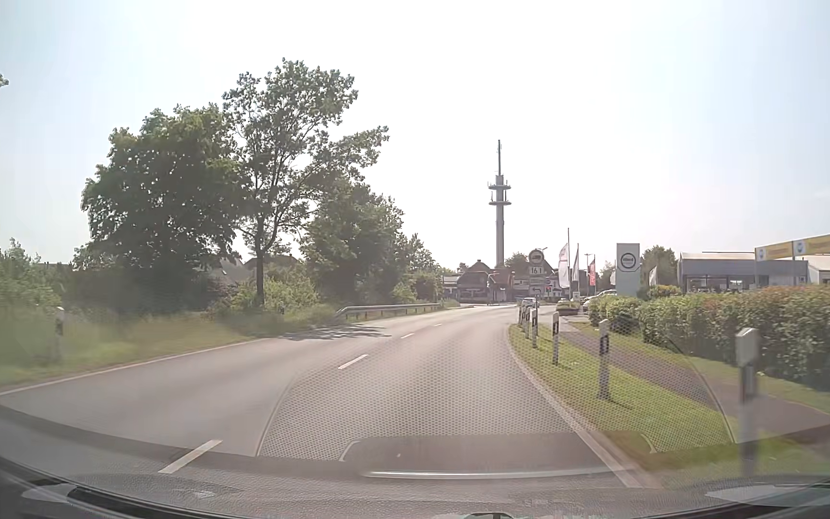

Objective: Follow the waypoints while adhering to traffic rules and regulations

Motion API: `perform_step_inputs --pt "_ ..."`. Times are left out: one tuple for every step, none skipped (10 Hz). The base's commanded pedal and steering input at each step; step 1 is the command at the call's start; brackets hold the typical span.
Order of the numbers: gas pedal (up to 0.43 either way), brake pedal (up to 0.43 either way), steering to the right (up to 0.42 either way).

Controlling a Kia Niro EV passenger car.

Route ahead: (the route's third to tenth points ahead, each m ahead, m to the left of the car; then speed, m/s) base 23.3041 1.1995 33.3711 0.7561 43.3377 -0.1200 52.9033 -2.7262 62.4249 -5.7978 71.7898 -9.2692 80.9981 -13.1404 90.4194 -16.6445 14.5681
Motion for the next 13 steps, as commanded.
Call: perform_step_inputs --pt "0.150 0.000 0.015" --pt "0.150 0.000 0.015" --pt "0.150 0.000 0.015" --pt "0.138 0.000 0.015" --pt "0.138 0.000 0.015" --pt "0.138 0.000 0.015" --pt "0.138 0.000 0.015" --pt "0.138 0.000 0.015" --pt "0.138 0.000 0.015" --pt "0.138 0.000 0.015" --pt "0.138 0.000 0.015" --pt "0.138 0.000 0.015" --pt "0.138 0.000 0.017"
